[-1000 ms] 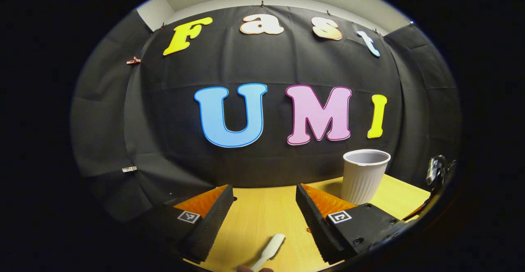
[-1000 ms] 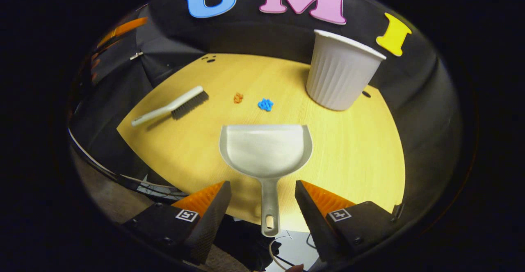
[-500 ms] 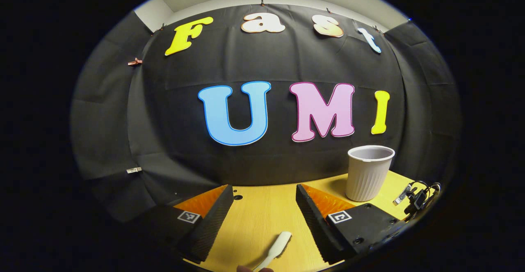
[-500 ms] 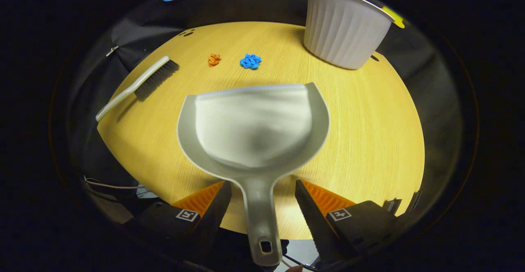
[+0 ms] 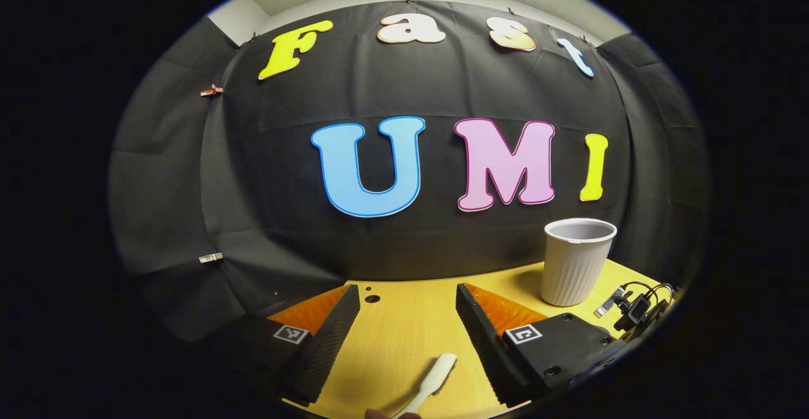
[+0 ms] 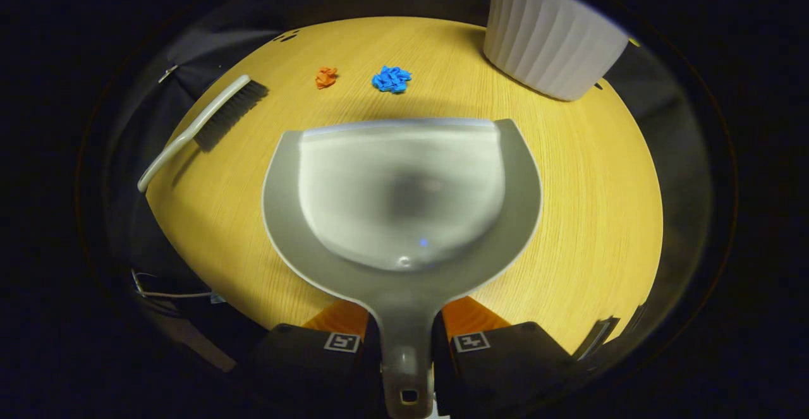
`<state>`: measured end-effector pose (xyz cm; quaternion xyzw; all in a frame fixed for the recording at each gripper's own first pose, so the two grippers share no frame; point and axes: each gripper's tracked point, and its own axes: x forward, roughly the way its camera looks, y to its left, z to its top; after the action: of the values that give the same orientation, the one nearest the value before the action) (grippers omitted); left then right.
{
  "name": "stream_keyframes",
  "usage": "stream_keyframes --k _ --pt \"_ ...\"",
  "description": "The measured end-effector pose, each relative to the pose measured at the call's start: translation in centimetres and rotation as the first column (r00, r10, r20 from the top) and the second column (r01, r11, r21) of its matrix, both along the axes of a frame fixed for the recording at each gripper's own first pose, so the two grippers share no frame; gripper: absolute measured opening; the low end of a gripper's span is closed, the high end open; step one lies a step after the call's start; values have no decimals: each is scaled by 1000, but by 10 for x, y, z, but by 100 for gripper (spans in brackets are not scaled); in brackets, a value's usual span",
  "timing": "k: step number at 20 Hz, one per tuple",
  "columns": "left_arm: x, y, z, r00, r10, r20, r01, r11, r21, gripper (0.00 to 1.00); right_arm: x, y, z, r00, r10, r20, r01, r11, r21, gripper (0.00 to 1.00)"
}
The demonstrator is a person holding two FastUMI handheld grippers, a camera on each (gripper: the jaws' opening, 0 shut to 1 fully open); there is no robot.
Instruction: Pick up the small broom and dustpan from the desktop, sweep the trash into the dustpan with the broom, and then empty the trash into the garbage bin.
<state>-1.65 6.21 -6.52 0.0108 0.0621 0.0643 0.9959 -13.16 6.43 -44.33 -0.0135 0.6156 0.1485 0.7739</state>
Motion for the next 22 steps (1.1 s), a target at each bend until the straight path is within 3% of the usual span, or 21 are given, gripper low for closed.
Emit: stream_keyframes --k 7,14,16,19,22 --pt "7 1 -14 999 -35 -19 35 999 -11 98 6 -4 13 999 -14 50 14 1000 1 39" --pt "5 -11 -59 977 -126 -174 126 992 -8 98 3 -9 48 989 113 95 -113 994 -15 36" --pt "-1 -20 -91 941 -179 -287 188 982 5 96 -1 -10 52 986 137 99 -137 991 -12 36" --pt "-16 -26 -149 841 -228 -490 276 961 26 98 -6 -15 53 981 167 103 -166 986 -16 36" --pt "-22 -31 -195 745 -262 -614 309 951 -31 98 -9 -19 52 978 184 102 -184 983 -16 35"
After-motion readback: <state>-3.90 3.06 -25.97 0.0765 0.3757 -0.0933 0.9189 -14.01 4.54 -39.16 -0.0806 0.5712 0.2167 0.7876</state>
